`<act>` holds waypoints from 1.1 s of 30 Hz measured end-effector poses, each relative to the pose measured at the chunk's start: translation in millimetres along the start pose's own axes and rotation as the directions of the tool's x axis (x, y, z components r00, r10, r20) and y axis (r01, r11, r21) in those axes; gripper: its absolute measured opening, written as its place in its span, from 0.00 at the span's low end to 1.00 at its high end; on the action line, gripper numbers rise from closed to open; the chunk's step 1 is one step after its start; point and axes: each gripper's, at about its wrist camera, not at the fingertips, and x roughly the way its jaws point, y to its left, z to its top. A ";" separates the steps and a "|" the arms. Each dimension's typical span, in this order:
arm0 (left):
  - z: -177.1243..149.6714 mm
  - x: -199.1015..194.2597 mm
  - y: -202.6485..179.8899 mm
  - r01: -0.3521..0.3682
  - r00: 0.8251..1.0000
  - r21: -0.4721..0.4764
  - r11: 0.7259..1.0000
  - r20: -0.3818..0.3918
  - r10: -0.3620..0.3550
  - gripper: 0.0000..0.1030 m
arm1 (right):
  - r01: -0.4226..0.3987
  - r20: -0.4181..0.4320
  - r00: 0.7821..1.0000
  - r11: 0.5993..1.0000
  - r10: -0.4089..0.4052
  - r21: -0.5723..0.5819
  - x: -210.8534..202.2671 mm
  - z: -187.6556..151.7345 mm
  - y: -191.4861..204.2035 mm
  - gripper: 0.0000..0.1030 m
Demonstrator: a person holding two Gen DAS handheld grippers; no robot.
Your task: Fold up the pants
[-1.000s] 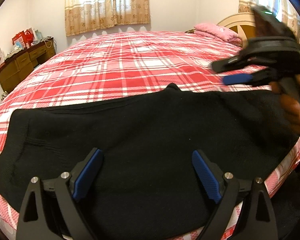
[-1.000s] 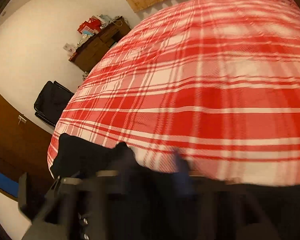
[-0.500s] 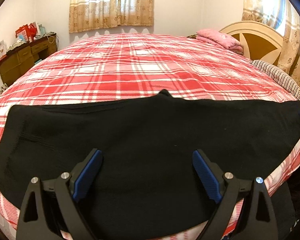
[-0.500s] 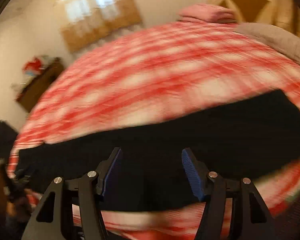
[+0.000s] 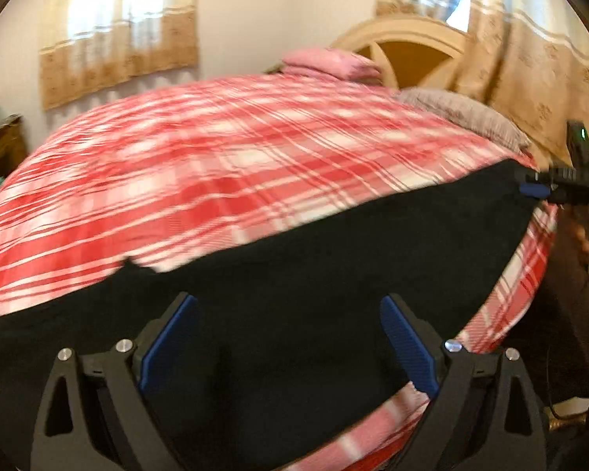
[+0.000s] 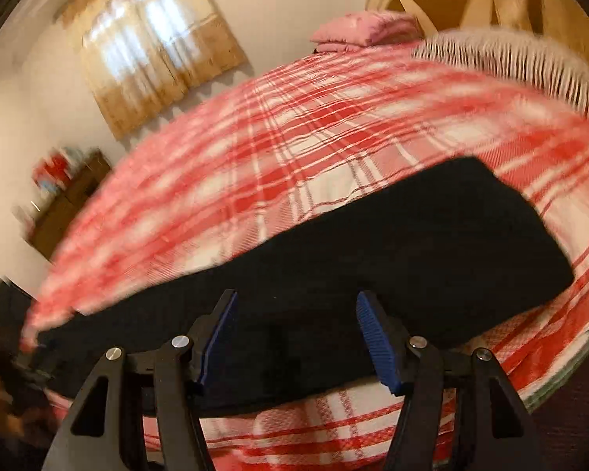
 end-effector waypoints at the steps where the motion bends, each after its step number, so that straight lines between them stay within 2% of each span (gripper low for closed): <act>1: 0.8 5.5 -4.1 0.011 1.000 0.007 1.000 -0.014 -0.011 0.94 | -0.017 0.019 1.000 1.000 0.017 0.007 -5.8 2.9 -0.8 0.61; 4: -1.2 20.5 -11.7 0.029 0.998 0.017 0.999 -0.058 -0.028 0.94 | -0.026 0.083 0.996 0.999 0.024 0.020 -16.2 14.8 -7.4 0.62; 6: -6.3 32.2 -16.2 0.028 0.994 0.030 0.999 -0.104 -0.025 0.94 | -0.024 0.102 0.995 0.997 0.017 0.071 -13.3 24.9 -20.6 0.67; 8: -13.3 35.0 -20.5 0.002 0.994 0.052 0.999 -0.111 0.004 0.94 | 0.074 0.056 0.995 0.987 -0.083 0.143 -1.8 31.8 -43.5 0.67; 10: -15.6 33.0 -23.7 -0.003 0.994 0.067 0.998 -0.105 0.011 0.95 | 0.025 0.086 0.995 0.982 -0.042 0.189 -4.9 32.3 -57.6 0.67; 11: -16.4 30.9 -22.6 -0.001 0.994 0.063 0.998 -0.106 0.008 0.95 | 0.028 0.089 0.995 0.981 -0.045 0.193 -6.9 32.6 -57.6 0.67; 14: -16.7 26.3 -19.4 0.008 0.994 0.045 0.999 -0.105 -0.003 0.95 | 0.047 0.118 0.991 0.989 -0.064 0.138 -11.6 29.5 -42.9 0.67; 16: -16.0 26.4 -18.2 0.002 0.994 0.038 0.999 -0.105 0.002 0.95 | 0.010 0.090 0.996 0.996 -0.018 0.085 -4.3 24.4 -30.4 0.67; 17: -16.0 27.4 -17.9 -0.004 0.994 0.035 0.999 -0.109 0.008 0.95 | 0.019 0.062 0.998 0.997 -0.023 0.069 1.8 21.2 -27.3 0.67; 20: -14.5 27.5 -17.3 -0.018 0.993 0.038 0.999 -0.115 0.023 0.95 | 0.100 0.065 0.993 0.995 -0.099 -0.023 5.1 14.4 -13.3 0.67; 24: -12.7 17.8 -8.8 -0.031 0.995 0.016 0.999 -0.097 0.032 0.95 | 0.067 0.130 0.989 0.997 -0.071 0.038 -18.0 15.1 -19.3 0.67; 27: -12.3 14.7 -0.3 -0.043 0.995 -0.008 0.999 -0.089 0.042 0.95 | 0.093 0.204 0.972 0.988 -0.116 0.120 -37.0 17.2 -37.9 0.67; 33: -16.5 7.3 16.7 -0.086 0.992 -0.026 0.996 -0.090 0.084 0.95 | 0.107 0.225 0.959 0.953 -0.174 0.283 -59.1 9.1 -83.4 0.67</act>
